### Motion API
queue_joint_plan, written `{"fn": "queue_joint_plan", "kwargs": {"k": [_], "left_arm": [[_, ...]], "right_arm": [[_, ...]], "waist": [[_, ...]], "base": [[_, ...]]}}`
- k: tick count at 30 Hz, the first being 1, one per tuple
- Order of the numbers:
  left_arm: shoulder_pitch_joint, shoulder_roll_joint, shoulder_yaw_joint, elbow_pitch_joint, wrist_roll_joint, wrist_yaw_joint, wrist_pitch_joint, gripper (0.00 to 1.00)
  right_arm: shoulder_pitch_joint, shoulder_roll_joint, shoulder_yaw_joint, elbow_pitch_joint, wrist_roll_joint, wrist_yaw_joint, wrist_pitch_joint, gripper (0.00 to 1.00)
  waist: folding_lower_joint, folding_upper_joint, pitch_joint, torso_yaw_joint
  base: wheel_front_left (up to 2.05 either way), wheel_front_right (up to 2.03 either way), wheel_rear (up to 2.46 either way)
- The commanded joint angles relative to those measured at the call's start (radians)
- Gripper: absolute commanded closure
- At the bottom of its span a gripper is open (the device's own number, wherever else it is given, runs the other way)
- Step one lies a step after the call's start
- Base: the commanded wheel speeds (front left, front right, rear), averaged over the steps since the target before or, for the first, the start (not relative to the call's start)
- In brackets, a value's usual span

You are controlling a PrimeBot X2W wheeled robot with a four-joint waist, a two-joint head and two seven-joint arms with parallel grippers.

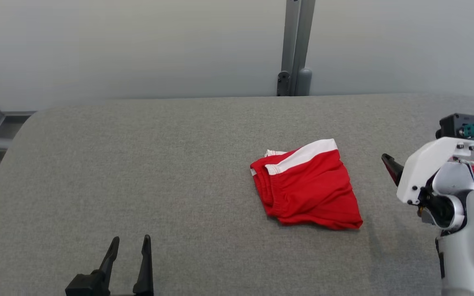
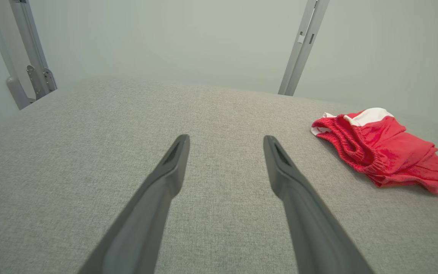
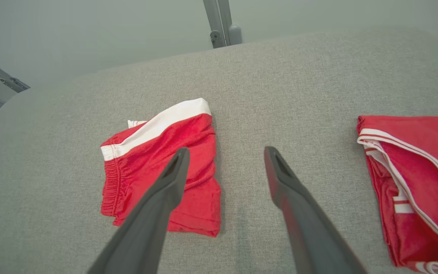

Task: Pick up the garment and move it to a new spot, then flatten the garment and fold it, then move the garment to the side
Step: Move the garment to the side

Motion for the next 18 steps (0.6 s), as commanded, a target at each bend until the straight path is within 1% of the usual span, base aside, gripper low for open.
{"fn": "queue_joint_plan", "kwargs": {"k": [1, 4, 7, 10, 16, 18], "left_arm": [[-0.022, 0.002, -0.008, -0.003, -0.005, 0.004, -0.002, 0.0], [-0.05, 0.002, -0.03, -0.018, -0.011, 0.007, -0.002, 0.0], [-0.07, 0.002, -0.049, -0.032, -0.017, 0.014, -0.002, 0.0], [-0.09, 0.002, -0.063, -0.046, -0.022, 0.019, -0.002, 0.0], [-0.116, 0.002, -0.073, -0.06, -0.031, 0.027, -0.002, 0.0], [-0.125, 0.001, -0.078, -0.061, -0.033, 0.027, -0.002, 0.0]], "right_arm": [[-0.036, -0.002, -0.008, 0.027, -0.012, 0.0, 0.051, 0.0], [-0.114, -0.002, -0.031, 0.081, -0.027, 0.0, 0.162, 0.0], [-0.158, -0.002, -0.044, 0.128, -0.077, 0.0, 0.237, 0.0], [-0.182, -0.002, -0.063, 0.149, -0.134, 0.0, 0.272, 0.0], [-0.197, -0.003, -0.137, 0.199, -0.156, 0.0, 0.299, 0.0], [-0.199, -0.003, -0.155, 0.213, -0.186, 0.0, 0.3, 0.0]], "waist": [[0.0, 0.0, 0.039, 0.049], [0.0, 0.0, 0.084, 0.087], [0.0, 0.0, 0.122, 0.121], [0.0, 0.0, 0.155, 0.151], [0.0, 0.0, 0.21, 0.184], [0.0, 0.0, 0.224, 0.192]], "base": [[0.0, 0.0, 0.0], [0.0, 0.0, 0.0], [0.0, 0.0, 0.0], [0.0, 0.0, 0.0], [0.0, 0.0, 0.0], [0.0, 0.0, 0.0]]}}
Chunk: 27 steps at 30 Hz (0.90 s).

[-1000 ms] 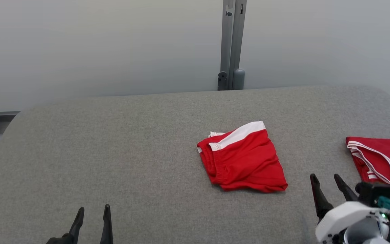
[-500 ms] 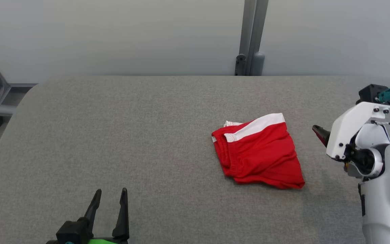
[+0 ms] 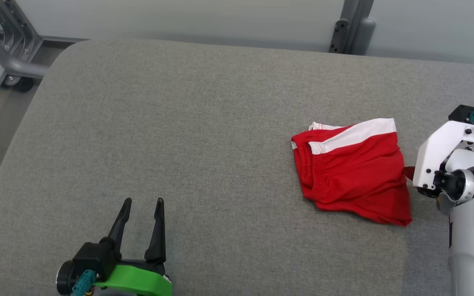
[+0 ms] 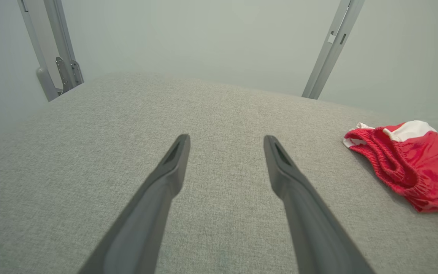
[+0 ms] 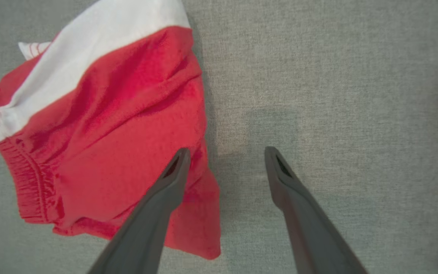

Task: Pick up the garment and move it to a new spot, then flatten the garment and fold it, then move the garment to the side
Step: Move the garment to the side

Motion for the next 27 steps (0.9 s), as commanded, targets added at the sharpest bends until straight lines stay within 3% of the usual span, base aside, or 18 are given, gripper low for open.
{"fn": "queue_joint_plan", "kwargs": {"k": [1, 7, 13, 14, 15, 17, 23, 27], "left_arm": [[-0.021, 0.001, -0.004, -0.001, -0.007, 0.002, -0.002, 0.0], [-0.046, 0.001, -0.019, -0.004, -0.013, 0.008, -0.002, 0.0], [-0.053, 0.001, -0.026, 0.001, -0.019, 0.015, -0.002, 0.0], [-0.052, 0.001, -0.026, 0.003, -0.019, 0.016, -0.002, 0.0], [-0.052, 0.001, -0.027, 0.004, -0.018, 0.016, -0.002, 0.0], [-0.051, 0.001, -0.028, 0.007, -0.02, 0.018, -0.002, 0.0], [-0.043, 0.001, -0.032, 0.012, -0.025, 0.019, -0.002, 0.0], [-0.032, 0.001, -0.031, 0.013, -0.031, 0.022, -0.002, 0.0]], "right_arm": [[-0.015, -0.004, -0.015, 0.01, -0.013, 0.0, -0.003, 0.0], [-0.038, -0.004, -0.051, 0.079, 0.016, 0.0, -0.019, 0.0], [-0.014, 0.005, -0.002, 0.145, 0.012, 0.0, -0.027, 0.0], [-0.005, 0.007, 0.011, 0.15, 0.008, 0.0, -0.026, 0.2], [0.006, 0.008, 0.024, 0.151, -0.001, 0.0, -0.027, 0.54], [0.024, 0.007, 0.045, 0.147, -0.019, 0.0, -0.028, 1.0], [0.045, -0.004, 0.094, 0.107, -0.078, -0.001, -0.059, 1.0], [0.026, -0.05, 0.178, 0.067, -0.089, -0.001, -0.081, 1.0]], "waist": [[0.0, 0.0, 0.05, 0.043], [0.0, 0.0, 0.085, 0.061], [0.0, 0.0, 0.095, 0.062], [0.0, 0.0, 0.094, 0.061], [0.0, 0.0, 0.093, 0.06], [0.0, 0.0, 0.09, 0.057], [0.0, 0.0, 0.078, 0.042], [0.0, 0.0, 0.066, 0.026]], "base": [[0.0, 0.0, 0.0], [0.0, 0.0, 0.0], [0.0, 0.0, 0.0], [0.0, 0.0, 0.0], [0.0, 0.0, 0.0], [0.0, 0.0, 0.0], [0.0, 0.0, 0.0], [0.0, 0.0, 0.0]]}}
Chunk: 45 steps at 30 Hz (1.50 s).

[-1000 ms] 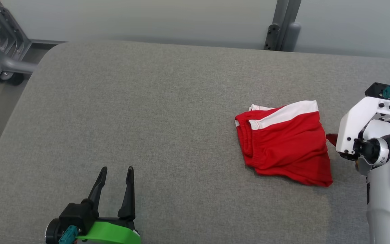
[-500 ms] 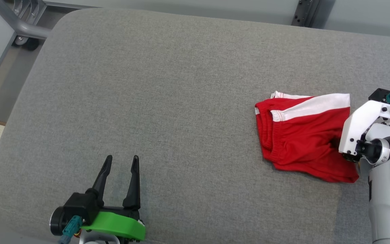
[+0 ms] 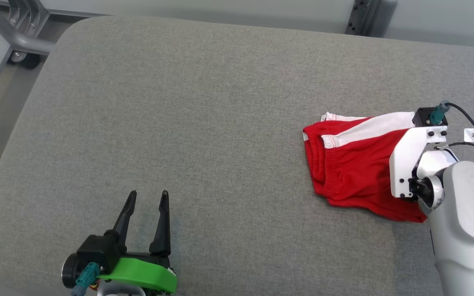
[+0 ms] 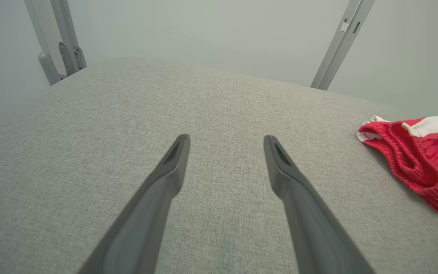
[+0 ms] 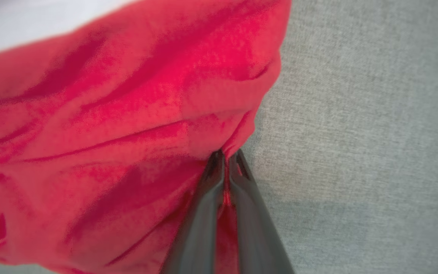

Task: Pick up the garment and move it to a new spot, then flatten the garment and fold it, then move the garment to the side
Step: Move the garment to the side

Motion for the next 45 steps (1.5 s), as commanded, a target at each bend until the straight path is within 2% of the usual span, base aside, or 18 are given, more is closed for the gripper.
{"fn": "queue_joint_plan", "kwargs": {"k": [1, 8, 16, 25, 30, 37, 45], "left_arm": [[0.01, 0.002, 0.002, 0.001, -0.005, 0.005, -0.003, 0.0], [0.036, 0.002, 0.016, -0.008, -0.015, 0.009, -0.002, 0.0], [0.052, 0.002, 0.025, -0.019, -0.026, 0.015, -0.003, 0.0], [0.026, 0.002, 0.024, -0.022, -0.021, 0.012, -0.002, 0.0], [0.011, 0.002, 0.036, -0.017, -0.001, 0.001, -0.002, 0.0], [0.0, 0.002, 0.056, -0.01, 0.032, -0.015, -0.003, 0.0], [-0.014, 0.004, 0.075, -0.008, 0.079, -0.034, -0.002, 0.0]], "right_arm": [[0.011, -0.029, 0.029, -0.012, 0.0, -0.002, 0.0, 1.0], [-0.027, -0.135, 0.23, -0.116, 0.104, -0.002, 0.05, 1.0], [-0.053, -0.269, 0.419, -0.258, 0.247, -0.002, 0.139, 1.0], [-0.123, -0.428, 0.52, -0.346, 0.312, -0.002, 0.161, 1.0], [-0.133, -0.472, 0.479, -0.326, 0.313, -0.002, 0.149, 1.0], [-0.089, -0.408, 0.304, -0.3, 0.286, -0.002, 0.125, 1.0], [-0.051, -0.389, 0.129, -0.258, 0.207, -0.002, 0.08, 1.0]], "waist": [[0.0, 0.0, -0.013, -0.013], [0.0, 0.0, -0.053, -0.078], [0.0, 0.0, -0.083, -0.197], [0.0, 0.0, -0.057, -0.298], [0.0, 0.0, -0.029, -0.332], [0.0, 0.0, -0.01, -0.367], [0.0, 0.0, 0.016, -0.388]], "base": [[0.0, 0.0, 0.0], [0.0, 0.0, 0.0], [0.0, 0.0, 0.0], [0.0, 0.0, 0.0], [0.0, 0.0, 0.0], [0.0, 0.0, 0.0], [0.0, 0.0, 0.0]]}}
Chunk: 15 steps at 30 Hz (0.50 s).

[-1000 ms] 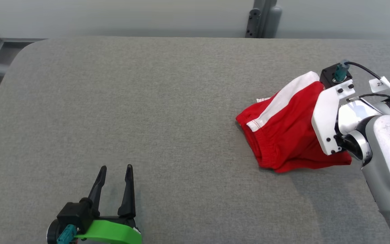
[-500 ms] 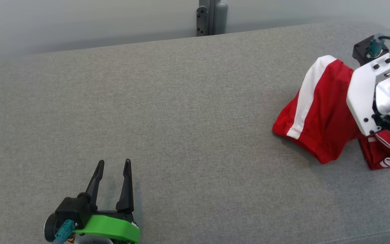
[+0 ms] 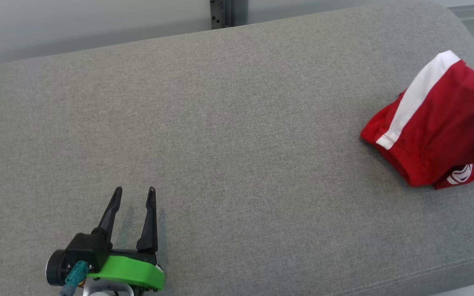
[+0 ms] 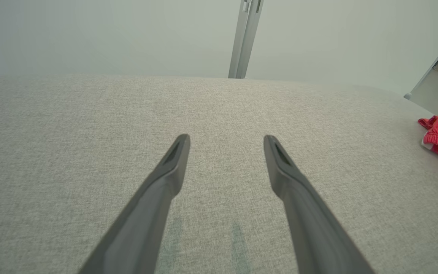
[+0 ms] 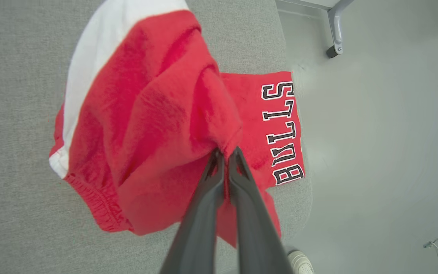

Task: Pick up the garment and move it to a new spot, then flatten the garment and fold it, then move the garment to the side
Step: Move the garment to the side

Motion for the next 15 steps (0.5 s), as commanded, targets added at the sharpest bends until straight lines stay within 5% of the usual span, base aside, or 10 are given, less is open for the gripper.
{"fn": "queue_joint_plan", "kwargs": {"k": [1, 15], "left_arm": [[-0.017, 0.006, 0.006, 0.002, 0.018, -0.007, -0.002, 0.0], [-0.086, 0.074, -0.003, -0.074, 0.074, -0.026, -0.003, 0.0]], "right_arm": [[0.014, 0.01, -0.039, 0.015, -0.024, -0.002, -0.017, 1.0], [-0.071, 0.155, -0.556, 0.22, -0.35, -0.002, -0.29, 1.0]], "waist": [[0.0, 0.0, 0.017, -0.005], [0.0, 0.0, 0.163, 0.06]], "base": [[0.0, 0.0, 0.0], [0.0, 0.0, 0.0]]}}
